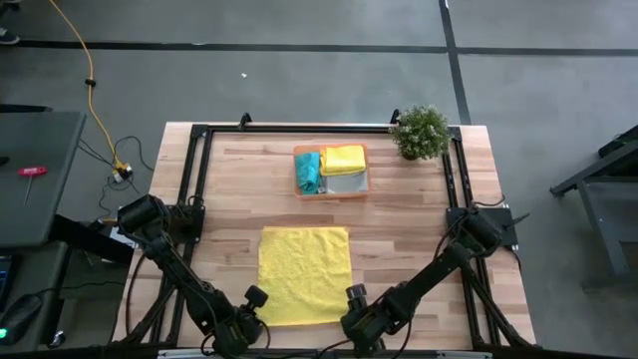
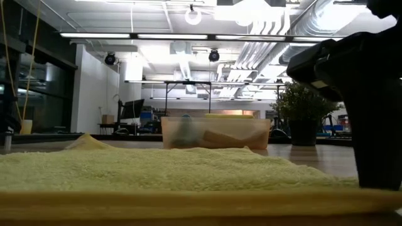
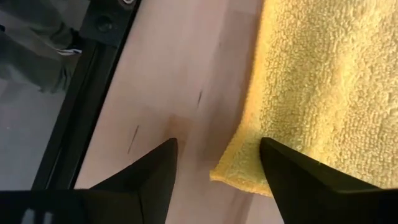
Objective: Fold microfiber towels
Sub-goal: Fold the yellow towel
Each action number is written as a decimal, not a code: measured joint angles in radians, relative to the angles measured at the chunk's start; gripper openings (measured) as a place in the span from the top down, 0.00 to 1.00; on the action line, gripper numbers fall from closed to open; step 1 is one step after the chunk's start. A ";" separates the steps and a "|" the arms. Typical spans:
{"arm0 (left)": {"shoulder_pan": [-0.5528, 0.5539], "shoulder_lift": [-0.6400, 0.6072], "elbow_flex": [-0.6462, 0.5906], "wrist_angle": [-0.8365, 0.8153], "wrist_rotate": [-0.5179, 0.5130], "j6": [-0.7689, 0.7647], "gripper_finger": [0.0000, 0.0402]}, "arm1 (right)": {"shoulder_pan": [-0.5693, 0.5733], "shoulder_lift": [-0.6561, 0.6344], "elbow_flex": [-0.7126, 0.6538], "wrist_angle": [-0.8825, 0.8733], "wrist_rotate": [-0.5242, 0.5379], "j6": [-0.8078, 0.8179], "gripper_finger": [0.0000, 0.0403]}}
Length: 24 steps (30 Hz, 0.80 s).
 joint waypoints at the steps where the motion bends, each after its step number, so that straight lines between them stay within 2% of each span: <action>1: 0.000 0.000 0.000 0.002 0.000 0.000 1.00 | 0.001 -0.001 0.000 -0.007 -0.002 0.000 0.44; 4: 0.000 0.001 -0.001 0.021 -0.005 -0.001 1.00 | 0.001 -0.001 0.000 -0.031 -0.004 0.000 0.50; 6: 0.004 0.002 -0.001 0.025 -0.011 -0.001 1.00 | 0.001 -0.002 0.000 -0.044 -0.006 0.000 0.57; 9: 0.015 0.002 -0.001 0.013 -0.024 -0.032 1.00 | 0.001 -0.002 0.000 -0.051 -0.007 0.000 0.72; 13: 0.042 -0.003 0.000 -0.026 -0.030 -0.145 1.00 | 0.001 -0.004 0.001 -0.060 -0.024 -0.004 0.95; 14: 0.047 -0.006 0.000 -0.032 -0.022 -0.162 1.00 | 0.001 -0.005 0.004 -0.076 -0.036 -0.008 0.97; 20: 0.093 -0.064 -0.002 -0.060 0.034 -0.235 1.00 | -0.003 -0.049 0.011 -0.259 -0.029 -0.065 0.99; 24: 0.135 -0.132 -0.003 -0.072 0.100 -0.265 1.00 | -0.019 -0.111 0.013 -0.296 -0.033 -0.141 0.99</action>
